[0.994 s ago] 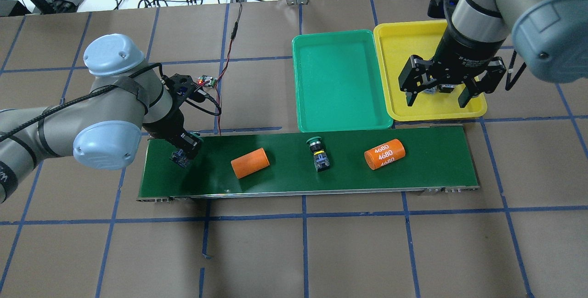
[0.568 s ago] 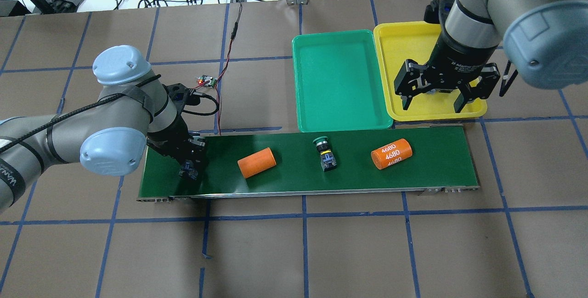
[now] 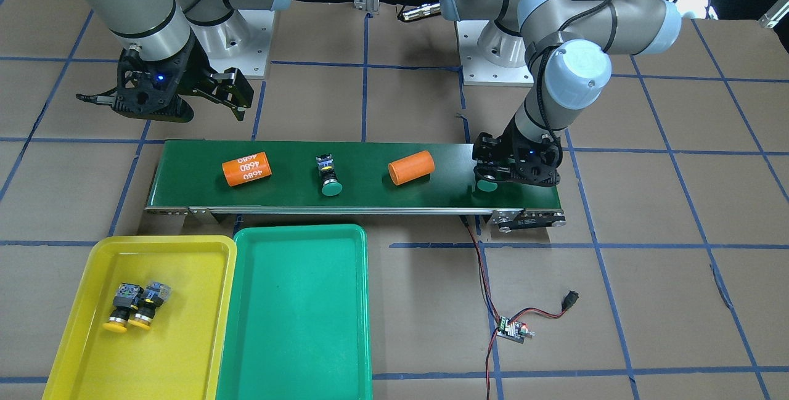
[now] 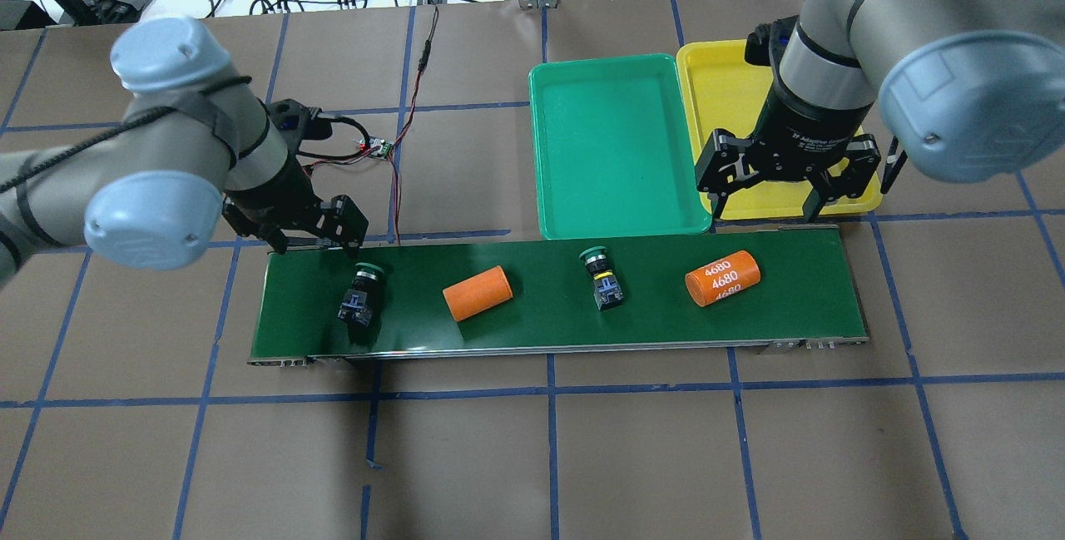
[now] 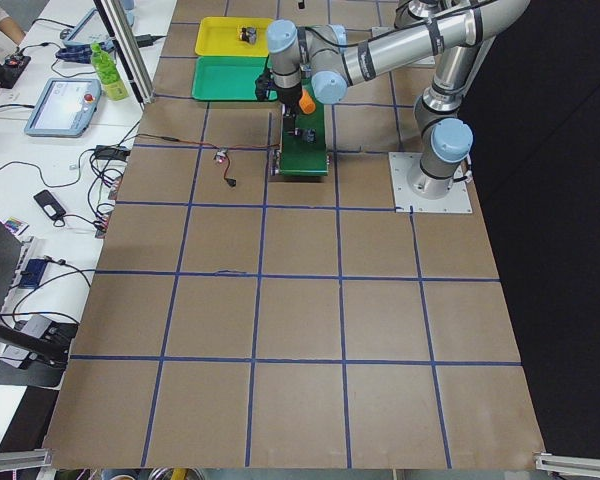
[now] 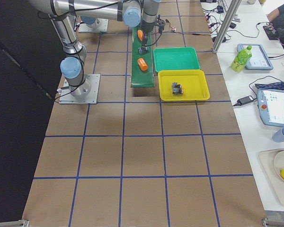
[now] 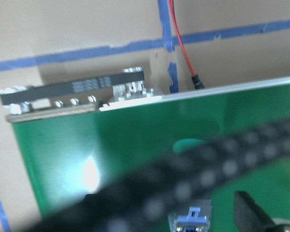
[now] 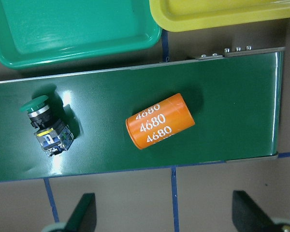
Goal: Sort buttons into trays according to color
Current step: 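Set green button on belt, lift left gripper while right lowers toward belt, then lower the right gripper onto a green-capped button on the belt and grasp it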
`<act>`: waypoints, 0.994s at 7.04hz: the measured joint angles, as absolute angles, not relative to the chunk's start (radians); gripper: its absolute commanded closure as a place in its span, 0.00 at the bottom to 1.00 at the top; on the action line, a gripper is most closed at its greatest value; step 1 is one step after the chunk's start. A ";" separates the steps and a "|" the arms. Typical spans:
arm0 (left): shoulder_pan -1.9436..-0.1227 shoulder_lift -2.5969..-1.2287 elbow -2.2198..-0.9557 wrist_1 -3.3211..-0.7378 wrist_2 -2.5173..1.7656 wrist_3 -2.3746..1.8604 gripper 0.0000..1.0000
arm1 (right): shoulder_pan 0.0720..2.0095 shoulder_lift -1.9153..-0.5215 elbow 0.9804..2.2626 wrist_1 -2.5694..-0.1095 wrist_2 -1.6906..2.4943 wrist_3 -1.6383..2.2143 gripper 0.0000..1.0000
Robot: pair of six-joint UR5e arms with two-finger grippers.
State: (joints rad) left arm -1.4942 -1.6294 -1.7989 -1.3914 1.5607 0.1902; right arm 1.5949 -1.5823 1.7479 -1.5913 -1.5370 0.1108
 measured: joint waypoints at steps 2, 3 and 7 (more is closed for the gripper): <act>-1.501 -1.607 -1.580 -1.597 1.566 0.190 0.00 | 1.635 -1.578 1.815 -1.721 -1.536 0.114 0.00; -1.505 -1.583 -1.543 -1.627 1.578 0.191 0.00 | 1.653 -1.572 1.843 -1.771 -1.536 0.117 0.00; -1.508 -1.542 -1.553 -1.639 1.585 0.170 0.00 | 1.735 -1.526 1.898 -1.859 -1.547 0.122 0.00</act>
